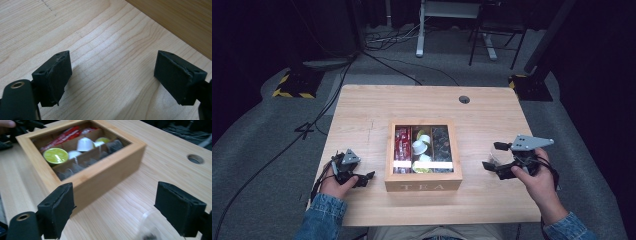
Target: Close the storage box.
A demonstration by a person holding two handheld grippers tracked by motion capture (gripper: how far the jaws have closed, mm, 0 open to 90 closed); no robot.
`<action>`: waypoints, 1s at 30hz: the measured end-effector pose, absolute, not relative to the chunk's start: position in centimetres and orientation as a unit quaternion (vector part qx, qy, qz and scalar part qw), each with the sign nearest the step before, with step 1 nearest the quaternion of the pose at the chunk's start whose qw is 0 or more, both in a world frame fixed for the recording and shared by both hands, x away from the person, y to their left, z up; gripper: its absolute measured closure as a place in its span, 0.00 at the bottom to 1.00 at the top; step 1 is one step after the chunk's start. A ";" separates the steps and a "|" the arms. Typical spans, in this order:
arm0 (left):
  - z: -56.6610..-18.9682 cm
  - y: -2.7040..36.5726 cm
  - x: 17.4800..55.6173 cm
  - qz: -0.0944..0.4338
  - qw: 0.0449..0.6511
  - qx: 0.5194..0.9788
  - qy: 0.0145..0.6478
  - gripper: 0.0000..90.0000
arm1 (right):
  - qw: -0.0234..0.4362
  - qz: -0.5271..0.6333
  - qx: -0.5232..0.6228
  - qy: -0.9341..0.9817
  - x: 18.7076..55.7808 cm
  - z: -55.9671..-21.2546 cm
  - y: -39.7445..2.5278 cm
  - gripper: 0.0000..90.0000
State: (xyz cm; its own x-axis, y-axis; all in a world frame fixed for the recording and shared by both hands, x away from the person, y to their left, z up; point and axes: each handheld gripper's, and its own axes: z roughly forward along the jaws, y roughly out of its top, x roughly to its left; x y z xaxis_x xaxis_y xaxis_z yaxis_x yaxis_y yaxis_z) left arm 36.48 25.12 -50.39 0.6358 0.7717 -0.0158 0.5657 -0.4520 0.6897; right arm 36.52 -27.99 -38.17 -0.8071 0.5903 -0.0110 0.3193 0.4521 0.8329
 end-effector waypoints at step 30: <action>-50.4 25.2 36.5 0.152 0.339 0.839 0.398 0.16 | 0.170 0.349 0.457 0.800 37.3 -46.0 -39.7 0.20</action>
